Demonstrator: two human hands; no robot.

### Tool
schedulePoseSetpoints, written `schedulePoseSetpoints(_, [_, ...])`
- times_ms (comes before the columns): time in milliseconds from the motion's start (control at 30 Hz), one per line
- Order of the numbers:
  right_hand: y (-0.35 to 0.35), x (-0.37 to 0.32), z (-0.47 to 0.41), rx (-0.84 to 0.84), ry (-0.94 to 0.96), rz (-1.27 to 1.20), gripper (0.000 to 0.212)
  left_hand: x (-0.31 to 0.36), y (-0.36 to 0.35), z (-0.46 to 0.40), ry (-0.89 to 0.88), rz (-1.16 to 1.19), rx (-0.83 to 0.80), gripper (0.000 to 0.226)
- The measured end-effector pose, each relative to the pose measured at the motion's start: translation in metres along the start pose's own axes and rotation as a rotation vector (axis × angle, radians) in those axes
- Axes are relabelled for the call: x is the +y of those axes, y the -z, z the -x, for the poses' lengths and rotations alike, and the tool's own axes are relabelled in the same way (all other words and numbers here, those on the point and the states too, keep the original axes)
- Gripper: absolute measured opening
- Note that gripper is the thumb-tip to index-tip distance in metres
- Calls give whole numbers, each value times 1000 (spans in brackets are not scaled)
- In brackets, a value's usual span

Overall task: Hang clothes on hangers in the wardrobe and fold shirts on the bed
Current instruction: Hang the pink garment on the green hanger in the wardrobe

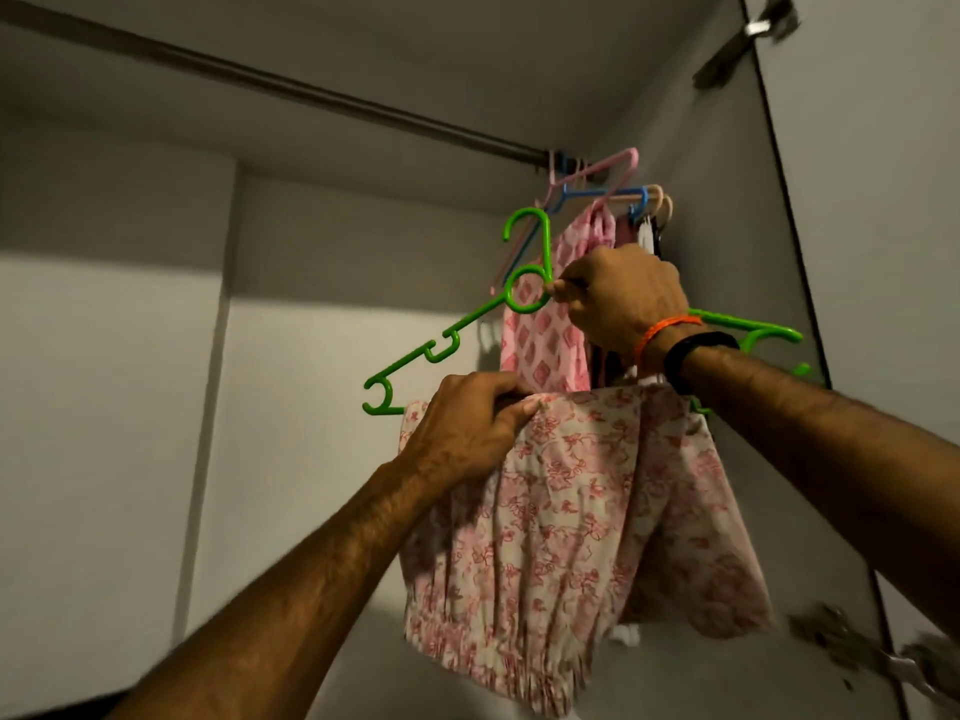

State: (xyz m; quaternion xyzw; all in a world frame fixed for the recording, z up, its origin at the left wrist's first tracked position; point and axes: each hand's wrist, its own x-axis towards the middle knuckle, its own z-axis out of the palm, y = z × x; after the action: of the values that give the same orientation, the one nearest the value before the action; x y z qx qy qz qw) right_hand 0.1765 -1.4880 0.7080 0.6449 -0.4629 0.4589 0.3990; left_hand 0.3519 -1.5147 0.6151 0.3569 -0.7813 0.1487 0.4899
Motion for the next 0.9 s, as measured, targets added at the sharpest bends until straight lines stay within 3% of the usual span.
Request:
schedulePoseSetpoints(300, [-29, 2, -90, 135, -54, 200, 30, -47, -1, -104, -113, 136, 103, 21])
schedulePoseSetpoints(900, [-69, 59, -208, 292, -56, 274, 33, -74, -27, -249, -219, 135, 308, 16])
